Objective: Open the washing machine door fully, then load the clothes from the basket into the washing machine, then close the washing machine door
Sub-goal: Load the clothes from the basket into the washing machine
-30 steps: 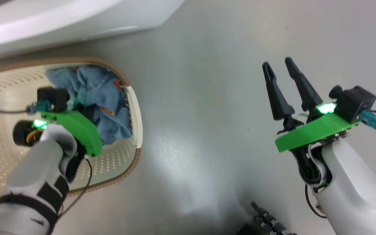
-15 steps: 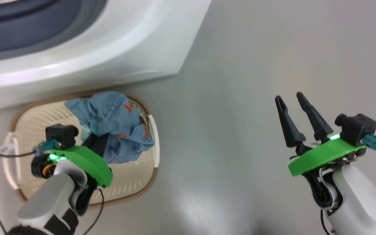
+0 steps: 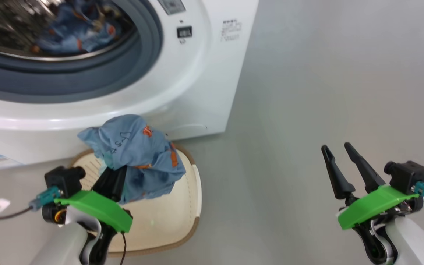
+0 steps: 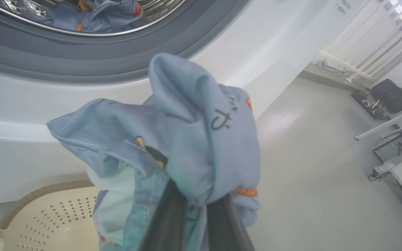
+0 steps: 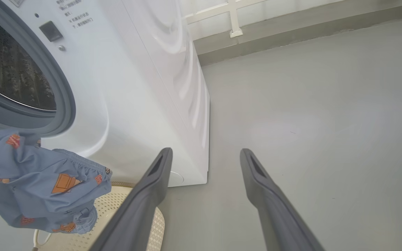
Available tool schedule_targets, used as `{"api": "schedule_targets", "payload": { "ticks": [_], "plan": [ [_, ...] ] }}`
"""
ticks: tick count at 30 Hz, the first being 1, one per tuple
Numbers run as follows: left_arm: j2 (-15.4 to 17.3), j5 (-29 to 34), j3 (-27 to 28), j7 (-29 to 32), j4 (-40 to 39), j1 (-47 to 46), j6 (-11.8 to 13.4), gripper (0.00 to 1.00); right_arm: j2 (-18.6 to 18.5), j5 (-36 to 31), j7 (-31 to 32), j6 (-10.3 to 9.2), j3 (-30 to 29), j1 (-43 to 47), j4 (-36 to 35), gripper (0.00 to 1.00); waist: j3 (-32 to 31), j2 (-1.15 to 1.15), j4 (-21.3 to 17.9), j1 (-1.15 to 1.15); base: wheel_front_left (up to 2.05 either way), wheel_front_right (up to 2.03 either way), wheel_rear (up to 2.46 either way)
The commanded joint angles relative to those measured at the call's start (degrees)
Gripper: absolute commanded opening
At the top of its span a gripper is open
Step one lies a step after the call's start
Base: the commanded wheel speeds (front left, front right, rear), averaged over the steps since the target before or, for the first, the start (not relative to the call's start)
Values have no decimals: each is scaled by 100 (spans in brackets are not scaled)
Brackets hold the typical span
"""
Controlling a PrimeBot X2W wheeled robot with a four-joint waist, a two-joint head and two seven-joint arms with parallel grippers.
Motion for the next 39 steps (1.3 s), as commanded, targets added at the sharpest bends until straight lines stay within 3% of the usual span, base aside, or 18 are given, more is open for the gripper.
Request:
{"api": "schedule_targets", "payload": {
  "ticks": [1, 11, 21, 39],
  "plan": [
    [204, 90, 271, -68, -239, 83, 45, 0, -118, 19, -46, 25, 117, 167, -77, 100, -540, 0, 292, 1, 0, 0, 0],
    [231, 679, 1154, -68, -1614, 1042, 365, 0, -248, 128, -46, 25, 163, 532, 2, 100, -1245, 0, 577, 1, 0, 0, 0],
    [111, 999, 1765, -68, -2583, 1950, 867, 0, -319, 222, -46, 25, 194, 883, 54, 100, -1777, 0, 769, 1, 0, 0, 0],
    [77, 1044, 1875, -69, -2970, 2268, 1026, 0, -376, 281, -46, 25, 282, 946, 34, 100, -1892, 0, 830, 1, 0, 0, 0]
  ]
}}
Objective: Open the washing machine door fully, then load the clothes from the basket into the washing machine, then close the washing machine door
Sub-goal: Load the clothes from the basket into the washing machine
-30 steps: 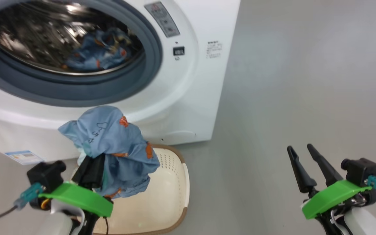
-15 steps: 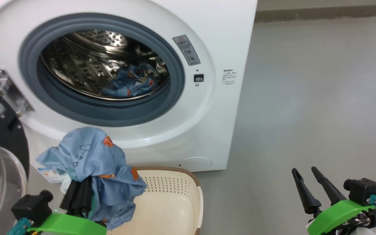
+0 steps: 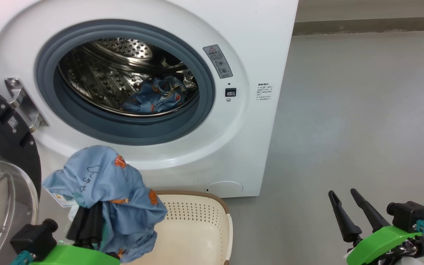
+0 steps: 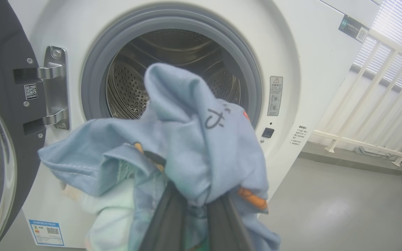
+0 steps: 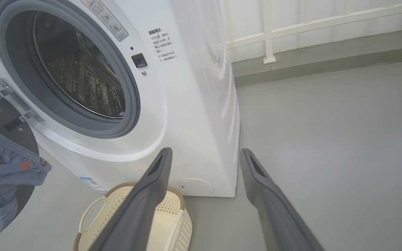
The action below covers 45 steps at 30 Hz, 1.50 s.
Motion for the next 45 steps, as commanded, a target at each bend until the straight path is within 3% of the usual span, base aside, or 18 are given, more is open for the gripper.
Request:
{"api": "schedule_targets", "payload": {
  "ticks": [1, 10, 20, 33, 45],
  "plan": [
    [96, 94, 261, -61, -205, -171, 34, 0, -133, 98, -47, 26, 137, 15, -126, 100, 11, 0, -17, 0, 0, 0, 0],
    [129, 177, 242, -41, -120, -334, 5, 0, -154, 120, -47, 26, 180, -35, -156, 100, 122, 0, -101, 0, 0, 0, 0],
    [85, 161, 285, -20, 437, -1185, -144, 0, -171, 27, -47, 26, 188, -232, -328, 100, 508, 0, -400, 0, 0, 0, 0],
    [13, 17, 514, -41, 2548, -3176, -693, 0, -109, -268, -47, 26, 239, -715, -817, 100, 1506, 0, -929, 0, 0, 0, 0],
    [209, 250, 621, -59, 3981, -4957, -961, 0, 81, -816, -47, 26, -77, -1050, -1813, 100, 2653, 0, -1253, 0, 0, 0, 0]
  ]
}}
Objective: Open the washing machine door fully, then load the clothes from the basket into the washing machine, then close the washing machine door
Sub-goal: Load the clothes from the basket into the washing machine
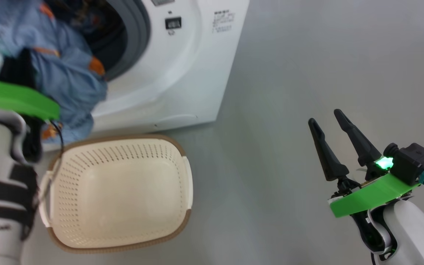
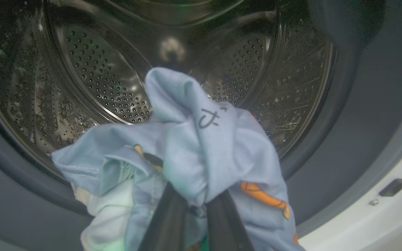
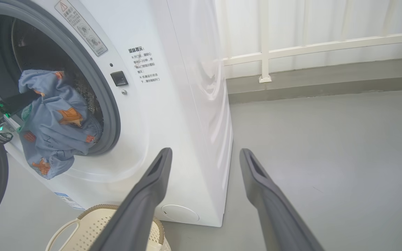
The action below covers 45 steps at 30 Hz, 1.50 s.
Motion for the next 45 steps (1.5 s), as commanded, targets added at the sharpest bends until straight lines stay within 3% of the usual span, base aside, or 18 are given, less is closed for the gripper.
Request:
{"api": "schedule_targets", "payload": {
  "ticks": [1, 16, 20, 24, 29, 31, 32, 39, 45],
  "plan": [
    [339, 103, 174, -56, 119, -440, -41, 0, 3, -112, -46, 25, 26, -70, -250, 100, 600, 0, -286, -2, 0, 0, 0],
    [757, 471, 115, -57, 1291, -2215, -107, 0, 268, -311, -46, 25, 10, -166, -569, 100, 1543, 0, -840, -2, 0, 0, 0],
    [940, 799, 332, -57, 705, -2612, 53, 0, 322, -333, -46, 25, 44, -181, -588, 100, 1695, 0, -903, -2, 0, 0, 0],
    [901, 1166, 1028, -57, -387, -2512, 228, 0, 366, -352, -46, 25, 46, -232, -593, 100, 1776, 0, -935, -2, 0, 0, 0],
    [711, 1497, 1293, -57, -208, -2236, 147, 0, 388, -366, -46, 25, 57, -223, -532, 100, 1741, 0, -930, -2, 0, 0, 0],
    [637, 1529, 1239, -37, 290, -2251, 127, 49, 390, -365, -46, 25, 86, -217, -497, 100, 1712, 0, -913, -2, 0, 0, 0],
    [614, 1557, 1184, -27, 514, -2312, 113, 100, 388, -365, -46, 25, 95, -216, -484, 100, 1704, 0, -904, -2, 0, 0, 0],
    [449, 1635, 922, 937, 1884, -2746, 248, 100, 371, -352, -46, 25, 144, -229, -406, 100, 1601, 0, -872, -2, 0, 0, 0],
    [449, 1638, 843, 1015, 2281, -2941, 222, 100, 367, -330, -46, 25, 168, -246, -347, 100, 1517, 0, -884, -2, 0, 0, 0]
  ]
}}
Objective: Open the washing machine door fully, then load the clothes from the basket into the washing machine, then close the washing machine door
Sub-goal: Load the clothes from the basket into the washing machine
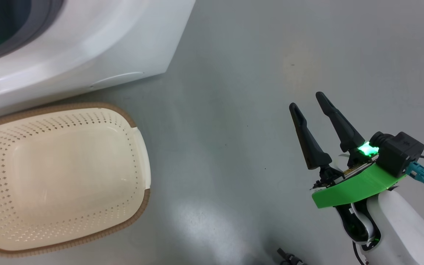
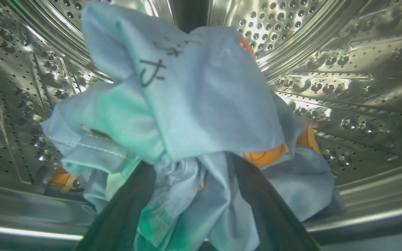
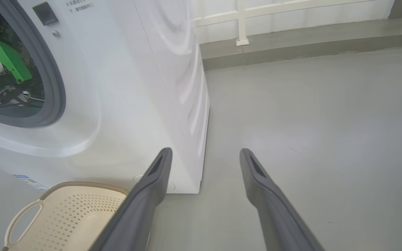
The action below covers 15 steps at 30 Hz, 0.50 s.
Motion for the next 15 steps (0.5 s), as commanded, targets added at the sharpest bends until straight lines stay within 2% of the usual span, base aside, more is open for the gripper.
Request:
{"api": "schedule_targets", "payload": {
  "ticks": [1, 15],
  "plan": [
    [220, 53, 2, -47, -53, -91, -17, 100, -83, -29, -46, 25, 96, 90, -82, 100, -34, 0, 0, 0, 0, 0, 0],
    [51, -23, -115, -689, 183, 460, -210, 100, -149, 15, -46, 25, 120, 91, 5, 100, -429, 0, 190, 0, 0, 0, 0]
  ]
}}
